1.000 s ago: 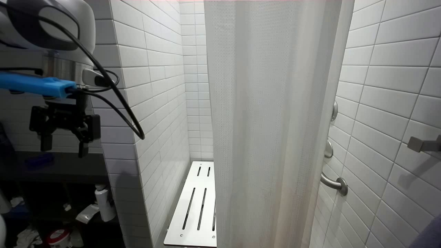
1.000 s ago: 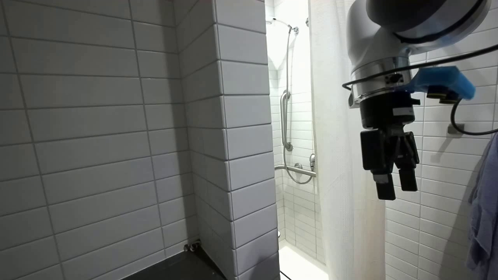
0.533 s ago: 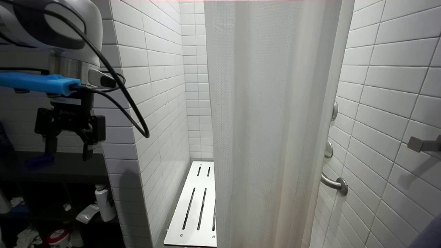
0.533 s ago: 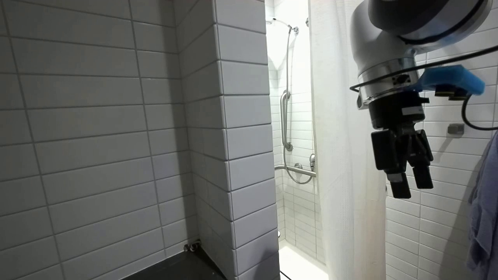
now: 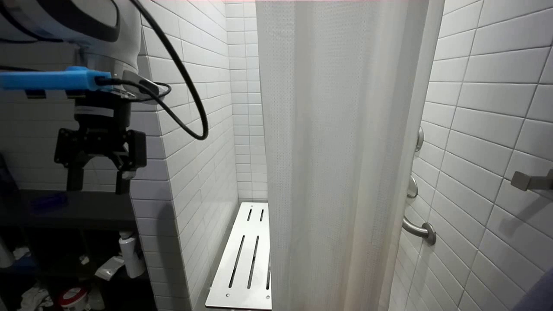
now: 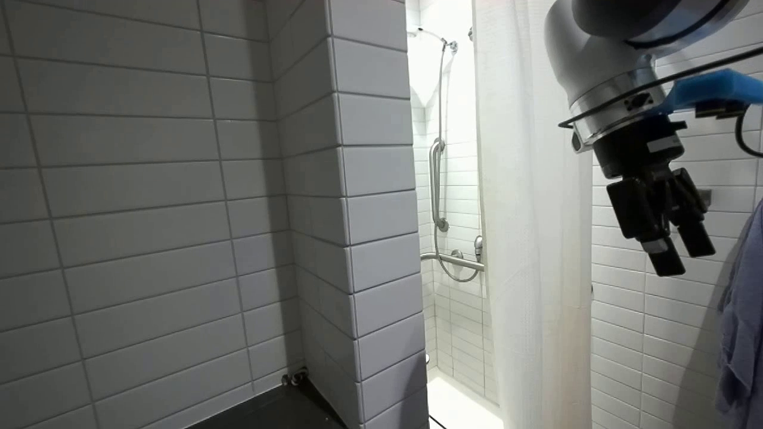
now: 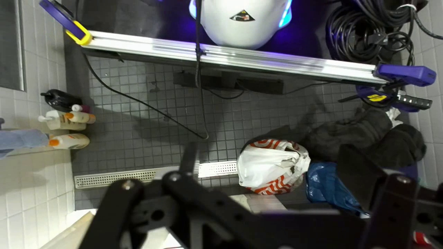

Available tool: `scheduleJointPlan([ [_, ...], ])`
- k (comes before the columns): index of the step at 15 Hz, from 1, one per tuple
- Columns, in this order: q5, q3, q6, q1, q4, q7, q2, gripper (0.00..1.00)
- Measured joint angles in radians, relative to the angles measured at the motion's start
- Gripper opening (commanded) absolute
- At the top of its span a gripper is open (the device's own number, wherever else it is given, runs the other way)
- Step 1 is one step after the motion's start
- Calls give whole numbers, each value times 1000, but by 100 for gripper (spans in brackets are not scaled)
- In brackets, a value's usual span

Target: Draw the shower curtain to the left.

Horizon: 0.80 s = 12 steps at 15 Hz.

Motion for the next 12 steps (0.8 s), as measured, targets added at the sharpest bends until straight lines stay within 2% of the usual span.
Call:
scheduleJointPlan([
  [7,-208,-24,-221,-23,87,-16,1,100],
  [12,-349,-59,-302,-22,105,-66,7,100],
])
